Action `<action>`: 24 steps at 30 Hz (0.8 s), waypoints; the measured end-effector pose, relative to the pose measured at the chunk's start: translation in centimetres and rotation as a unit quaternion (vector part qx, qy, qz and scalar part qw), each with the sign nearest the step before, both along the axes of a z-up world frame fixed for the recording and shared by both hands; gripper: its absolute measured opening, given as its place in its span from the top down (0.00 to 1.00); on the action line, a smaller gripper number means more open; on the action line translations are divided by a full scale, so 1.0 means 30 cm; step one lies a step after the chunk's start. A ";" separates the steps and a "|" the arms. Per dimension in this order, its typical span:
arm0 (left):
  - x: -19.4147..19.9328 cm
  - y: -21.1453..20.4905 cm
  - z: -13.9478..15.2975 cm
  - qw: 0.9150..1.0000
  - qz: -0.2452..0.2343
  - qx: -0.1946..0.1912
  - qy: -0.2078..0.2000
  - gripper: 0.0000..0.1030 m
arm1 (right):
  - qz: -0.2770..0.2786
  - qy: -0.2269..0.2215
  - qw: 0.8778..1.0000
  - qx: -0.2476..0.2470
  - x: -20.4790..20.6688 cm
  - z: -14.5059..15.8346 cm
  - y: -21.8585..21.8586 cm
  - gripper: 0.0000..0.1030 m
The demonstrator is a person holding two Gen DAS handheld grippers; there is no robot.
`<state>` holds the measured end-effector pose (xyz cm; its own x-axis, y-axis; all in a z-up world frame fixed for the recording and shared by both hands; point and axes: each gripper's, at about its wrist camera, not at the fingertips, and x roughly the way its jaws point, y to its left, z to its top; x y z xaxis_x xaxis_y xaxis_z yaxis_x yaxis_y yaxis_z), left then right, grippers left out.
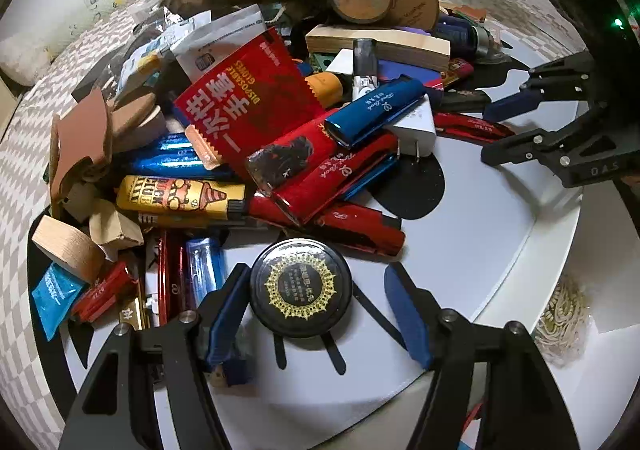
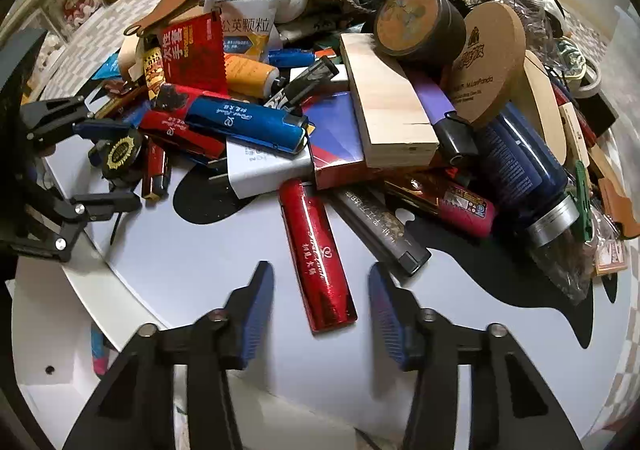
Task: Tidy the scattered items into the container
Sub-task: 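Lower the left tool onto the black round tin while the right tool lowers onto a red lighter, then close the left tool on the black tin while the right tool grips the red lighter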
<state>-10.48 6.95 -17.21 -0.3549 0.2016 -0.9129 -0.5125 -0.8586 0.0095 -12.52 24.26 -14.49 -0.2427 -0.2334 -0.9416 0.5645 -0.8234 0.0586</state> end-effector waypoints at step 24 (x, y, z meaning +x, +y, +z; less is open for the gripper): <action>0.024 -0.035 0.050 0.999 0.031 0.021 -0.004 0.52 | -0.078 -0.039 0.994 -0.070 -0.014 0.039 0.009 0.78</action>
<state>-9.77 5.90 -15.72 -0.3607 0.2178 -0.9069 -0.4581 -0.8883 -0.0312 -12.95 24.54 -13.31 -0.2134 -0.3296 -0.9197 0.4205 -0.8807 0.2180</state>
